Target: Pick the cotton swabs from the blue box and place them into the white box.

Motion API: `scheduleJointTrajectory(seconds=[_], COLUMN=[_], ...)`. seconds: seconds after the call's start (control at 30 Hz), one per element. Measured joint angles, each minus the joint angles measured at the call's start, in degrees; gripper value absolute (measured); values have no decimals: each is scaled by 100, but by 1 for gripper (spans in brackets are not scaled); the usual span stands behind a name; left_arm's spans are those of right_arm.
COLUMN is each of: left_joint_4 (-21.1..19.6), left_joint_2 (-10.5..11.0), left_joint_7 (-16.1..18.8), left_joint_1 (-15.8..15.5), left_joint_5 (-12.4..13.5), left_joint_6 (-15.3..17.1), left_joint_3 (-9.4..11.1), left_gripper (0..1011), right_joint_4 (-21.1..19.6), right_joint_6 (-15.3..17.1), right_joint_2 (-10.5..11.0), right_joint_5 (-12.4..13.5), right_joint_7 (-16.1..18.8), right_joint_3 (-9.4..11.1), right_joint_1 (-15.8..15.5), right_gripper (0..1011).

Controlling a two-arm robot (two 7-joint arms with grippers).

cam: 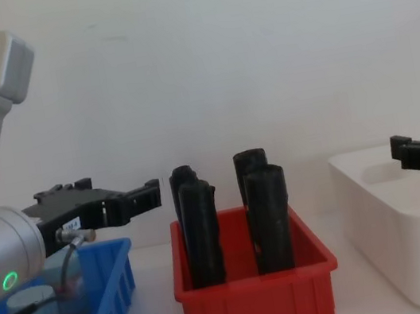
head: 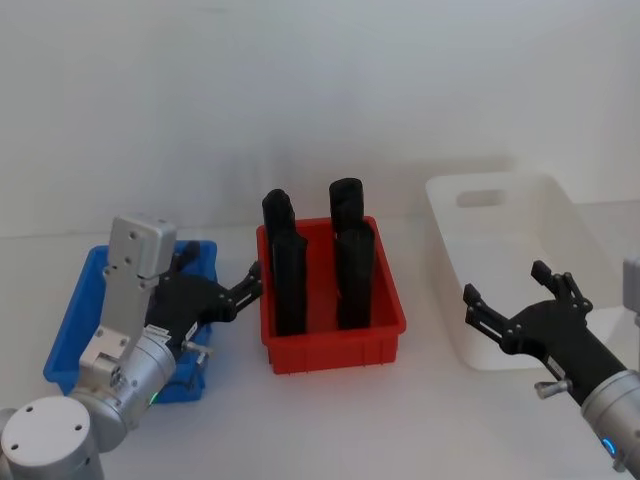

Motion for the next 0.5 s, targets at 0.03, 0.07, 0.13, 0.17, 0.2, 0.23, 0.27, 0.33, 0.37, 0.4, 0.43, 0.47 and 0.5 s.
scheduleJointTrajectory(seconds=[0.03,0.07,0.13,0.17,0.2,0.23,0.27,0.33,0.37,0.4,0.43,0.47,0.5], left_joint_4=[26,92,120,175,235,252,284,356,376,406,443,461,480], left_joint_2=[5,17,23,35,48,52,59,77,86,92,105,112,119], left_joint_7=[4,12,16,24,30,33,35,46,49,52,59,60,64], left_joint_1=[-7,-23,-28,-40,-53,-58,-64,-79,-85,-89,-97,-101,-105], left_joint_5=[-26,-76,-99,-145,-178,-191,-205,-235,-242,-247,-256,-257,-259], left_joint_6=[9,27,35,54,72,81,90,122,132,142,172,179,198], left_joint_3=[-15,-51,-67,-96,-130,-140,-158,-199,-215,-228,-250,-261,-272], left_gripper=[1000,1000,999,1000,1000,999,1000,1000,1000,1000,1000,1000,1000], right_joint_4=[0,0,0,0,0,0,0,0,0,0,0,0,0], right_joint_6=[0,0,0,0,0,0,0,0,0,0,0,0,0], right_joint_2=[0,0,0,0,0,0,0,0,0,0,0,0,0], right_joint_5=[0,0,0,0,0,0,0,0,0,0,0,0,0], right_joint_7=[0,0,0,0,0,0,0,0,0,0,0,0,0], right_joint_3=[0,0,0,0,0,0,0,0,0,0,0,0,0], right_joint_1=[0,0,0,0,0,0,0,0,0,0,0,0,0], right_gripper=[1002,1002,1002,1002,1002,1002,1002,1001,1002,1002,1002,1002,1002])
